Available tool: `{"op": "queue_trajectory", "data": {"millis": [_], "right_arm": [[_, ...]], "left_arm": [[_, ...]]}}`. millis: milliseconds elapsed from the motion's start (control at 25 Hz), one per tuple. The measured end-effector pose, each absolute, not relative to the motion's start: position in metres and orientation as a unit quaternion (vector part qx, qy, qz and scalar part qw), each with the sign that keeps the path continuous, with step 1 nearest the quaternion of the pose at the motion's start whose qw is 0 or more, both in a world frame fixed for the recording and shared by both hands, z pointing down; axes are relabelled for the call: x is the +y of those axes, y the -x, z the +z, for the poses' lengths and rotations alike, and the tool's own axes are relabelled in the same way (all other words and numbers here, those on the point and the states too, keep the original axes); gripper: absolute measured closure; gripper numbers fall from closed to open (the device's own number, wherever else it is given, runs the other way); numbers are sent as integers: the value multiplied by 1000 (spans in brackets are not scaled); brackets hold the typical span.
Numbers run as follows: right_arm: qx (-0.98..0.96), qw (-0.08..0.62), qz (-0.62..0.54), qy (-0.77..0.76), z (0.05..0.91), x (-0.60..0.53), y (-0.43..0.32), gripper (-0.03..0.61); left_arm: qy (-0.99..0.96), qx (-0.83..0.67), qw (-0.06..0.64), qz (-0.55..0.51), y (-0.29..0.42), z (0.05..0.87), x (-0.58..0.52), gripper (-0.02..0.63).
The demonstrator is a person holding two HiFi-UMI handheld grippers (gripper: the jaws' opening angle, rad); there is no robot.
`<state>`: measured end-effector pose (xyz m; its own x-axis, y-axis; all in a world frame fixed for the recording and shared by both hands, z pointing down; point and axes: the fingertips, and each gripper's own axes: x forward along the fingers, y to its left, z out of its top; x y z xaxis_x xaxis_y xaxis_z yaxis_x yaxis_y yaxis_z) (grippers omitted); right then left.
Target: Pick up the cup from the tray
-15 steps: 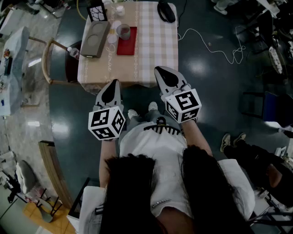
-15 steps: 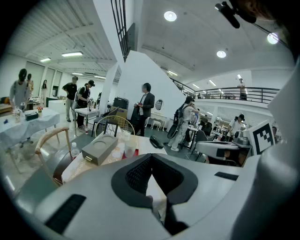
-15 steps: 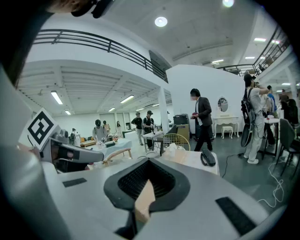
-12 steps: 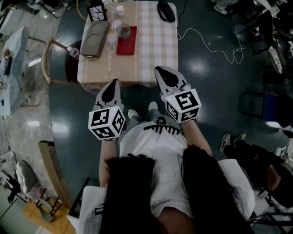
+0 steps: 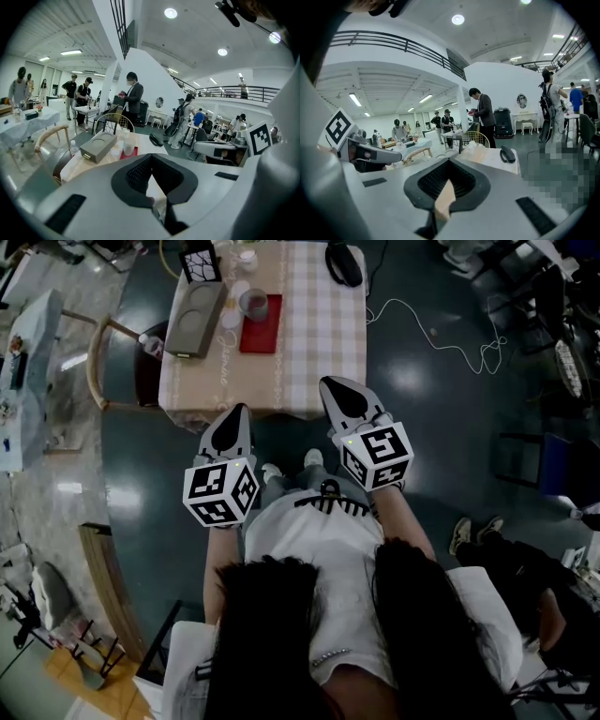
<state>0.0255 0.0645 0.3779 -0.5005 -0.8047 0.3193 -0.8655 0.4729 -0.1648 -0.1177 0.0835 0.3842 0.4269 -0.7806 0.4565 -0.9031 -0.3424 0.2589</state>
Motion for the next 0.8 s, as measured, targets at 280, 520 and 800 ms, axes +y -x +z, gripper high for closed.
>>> {"op": "queue_trajectory", "data": {"millis": [280,520,800], "right_arm": [[-885,84,137,-437,383,42,-19,363],[-898,71,89,-425,379,-1,-5,266],[-894,94,86,-430,410,-61,28,222]], "left_arm": [[-784,-550,255,134,125,398,82,606],[-757,-574,279,139,143,417,70,606],[-741,-579,306,148,180,435,27,606]]}}
